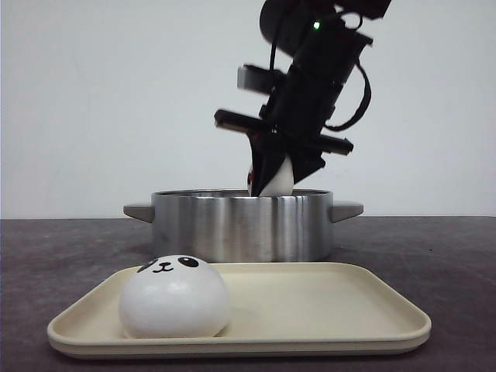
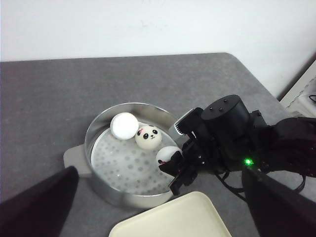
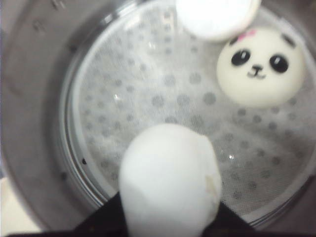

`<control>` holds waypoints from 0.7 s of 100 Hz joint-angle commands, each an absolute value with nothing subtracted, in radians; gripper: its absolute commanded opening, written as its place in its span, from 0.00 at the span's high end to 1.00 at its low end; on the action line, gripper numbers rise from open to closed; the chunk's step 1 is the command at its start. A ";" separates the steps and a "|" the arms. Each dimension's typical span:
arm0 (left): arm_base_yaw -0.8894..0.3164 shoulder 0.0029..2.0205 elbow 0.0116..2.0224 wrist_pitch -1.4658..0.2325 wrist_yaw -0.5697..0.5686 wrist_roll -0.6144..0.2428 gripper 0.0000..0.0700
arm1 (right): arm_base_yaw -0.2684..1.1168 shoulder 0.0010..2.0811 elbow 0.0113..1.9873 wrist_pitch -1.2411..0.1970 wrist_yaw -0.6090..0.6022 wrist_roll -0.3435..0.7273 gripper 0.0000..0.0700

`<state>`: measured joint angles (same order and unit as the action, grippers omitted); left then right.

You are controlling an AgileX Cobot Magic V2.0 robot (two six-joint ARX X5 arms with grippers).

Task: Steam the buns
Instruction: 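Lift the bun with the right gripper and release it into the steamer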

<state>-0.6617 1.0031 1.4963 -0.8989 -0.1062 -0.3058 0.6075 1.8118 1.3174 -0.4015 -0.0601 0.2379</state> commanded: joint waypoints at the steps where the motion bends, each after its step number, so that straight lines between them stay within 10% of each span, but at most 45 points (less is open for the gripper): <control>1: -0.671 1.013 1.514 -0.905 -0.110 -0.300 0.11 | 0.611 1.829 1.330 -0.392 -0.059 0.227 0.98; 22: -0.671 1.013 1.514 -0.928 -0.110 -0.300 0.11 | 0.611 1.829 1.330 -0.394 -0.045 0.228 0.16; 38: -0.671 1.013 1.513 -0.929 -0.110 -0.299 0.11 | 0.611 1.829 1.338 -0.399 -0.045 0.230 0.11; 56: -0.671 1.014 1.481 -0.953 -0.110 -0.299 0.11 | 0.611 1.808 1.396 -0.439 -0.045 0.229 0.16; 70: -0.673 1.016 1.382 -0.963 -0.108 -0.320 0.11 | 0.614 1.742 1.479 -0.519 -0.047 0.227 0.95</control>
<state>-0.6617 1.0023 1.4120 -0.9638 -0.1062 -0.3065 0.6033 1.7866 1.4273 -0.5060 -0.0490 0.2325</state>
